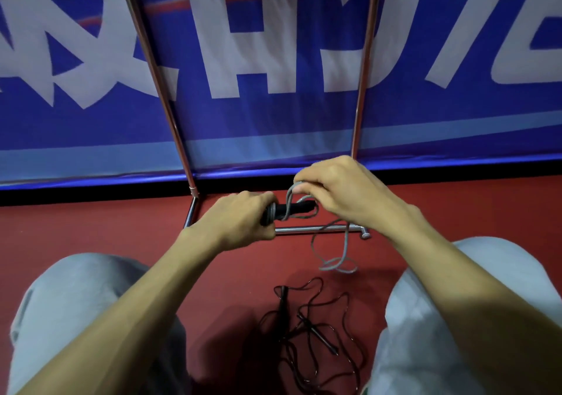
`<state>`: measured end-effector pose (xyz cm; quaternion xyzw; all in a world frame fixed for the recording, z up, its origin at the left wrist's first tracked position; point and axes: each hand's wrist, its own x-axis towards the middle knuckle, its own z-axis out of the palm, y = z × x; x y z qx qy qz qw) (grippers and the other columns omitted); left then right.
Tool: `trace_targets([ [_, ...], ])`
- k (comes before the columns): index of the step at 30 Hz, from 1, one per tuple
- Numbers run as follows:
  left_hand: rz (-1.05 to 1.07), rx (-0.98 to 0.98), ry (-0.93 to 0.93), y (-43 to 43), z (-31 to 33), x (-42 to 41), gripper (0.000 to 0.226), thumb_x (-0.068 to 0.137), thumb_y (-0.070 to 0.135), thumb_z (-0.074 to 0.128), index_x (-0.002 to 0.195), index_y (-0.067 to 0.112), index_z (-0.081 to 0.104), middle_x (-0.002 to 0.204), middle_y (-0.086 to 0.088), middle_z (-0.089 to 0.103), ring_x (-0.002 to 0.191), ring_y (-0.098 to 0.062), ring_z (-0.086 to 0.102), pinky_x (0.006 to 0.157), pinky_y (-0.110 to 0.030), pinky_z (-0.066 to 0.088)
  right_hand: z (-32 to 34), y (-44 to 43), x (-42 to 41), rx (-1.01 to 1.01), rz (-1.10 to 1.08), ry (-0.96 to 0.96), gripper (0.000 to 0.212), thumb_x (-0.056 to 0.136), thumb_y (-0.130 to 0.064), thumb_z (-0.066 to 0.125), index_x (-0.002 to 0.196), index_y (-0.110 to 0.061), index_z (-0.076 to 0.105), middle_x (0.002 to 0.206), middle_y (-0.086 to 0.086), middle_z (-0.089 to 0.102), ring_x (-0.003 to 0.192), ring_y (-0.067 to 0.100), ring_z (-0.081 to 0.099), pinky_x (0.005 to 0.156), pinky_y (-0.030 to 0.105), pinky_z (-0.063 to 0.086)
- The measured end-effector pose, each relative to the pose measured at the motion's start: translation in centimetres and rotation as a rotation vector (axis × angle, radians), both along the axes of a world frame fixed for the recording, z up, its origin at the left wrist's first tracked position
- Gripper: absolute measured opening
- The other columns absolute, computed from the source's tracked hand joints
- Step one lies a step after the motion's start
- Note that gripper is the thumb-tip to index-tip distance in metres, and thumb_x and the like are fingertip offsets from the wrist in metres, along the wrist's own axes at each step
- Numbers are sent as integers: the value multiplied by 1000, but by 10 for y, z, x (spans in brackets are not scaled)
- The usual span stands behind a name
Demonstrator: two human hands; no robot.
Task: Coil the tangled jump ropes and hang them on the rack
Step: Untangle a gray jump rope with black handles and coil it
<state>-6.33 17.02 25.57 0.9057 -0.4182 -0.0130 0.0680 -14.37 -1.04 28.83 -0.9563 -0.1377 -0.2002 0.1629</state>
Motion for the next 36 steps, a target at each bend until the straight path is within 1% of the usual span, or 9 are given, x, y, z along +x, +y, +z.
trace_targets([
  [5,-119,23,52,-7,0,-19,47,76,69,57,93,25,55,64,6,50,69,-21,49,61,-34,37,3,-8,1,198,-389,-67,37,63,-58,76,69,-22,72,59,-2,62,65,21,55,61,34,46],
  [10,-84,-164,-10,0,10,-20,59,72,76,47,75,18,53,54,2,47,58,-19,48,59,-34,41,4,-9,5,288,-533,-6,56,55,-73,72,57,-17,66,51,0,58,64,21,55,62,36,48],
  [16,-100,-607,471,10,25,-21,19,71,35,59,78,18,62,62,-7,55,51,-12,43,50,-31,36,-2,-8,14,411,-377,22,64,70,-74,55,51,-13,58,49,12,43,52,21,32,54,37,43],
  [19,-33,-812,674,10,31,-26,26,74,21,59,99,13,59,66,-11,64,49,-19,49,44,-23,37,-7,-7,15,299,-322,68,54,78,-64,42,55,-18,59,52,8,50,59,34,50,60,39,48],
  [23,55,-1020,781,8,34,-26,41,94,10,49,128,31,52,68,-13,66,50,-25,53,44,-26,37,-5,1,11,296,-289,224,64,92,-62,34,60,-18,68,43,-11,53,51,5,49,64,33,39],
  [26,107,-1085,785,6,34,-21,26,95,9,48,114,19,62,74,-18,67,50,-27,52,41,-23,38,-6,7,8,210,-193,295,51,96,-50,41,69,-16,68,45,-5,50,48,3,48,61,30,35],
  [29,187,-1054,750,4,28,-14,14,93,7,54,103,10,63,75,-16,65,53,-26,51,37,-20,37,-1,9,3,245,-116,477,36,97,-39,48,77,-15,65,43,2,52,39,7,54,54,27,45],
  [32,222,-895,508,5,17,-1,12,87,18,63,98,22,63,70,-8,62,55,-24,52,46,-26,43,7,5,-3,267,-77,662,26,96,-32,52,81,-13,62,43,11,55,36,19,58,43,22,44],
  [36,279,-623,213,9,7,12,25,76,39,65,99,35,57,69,11,58,68,-22,54,68,-36,48,10,0,-9,139,-65,630,18,94,-26,57,84,-12,60,43,0,53,38,18,58,46,28,49],
])
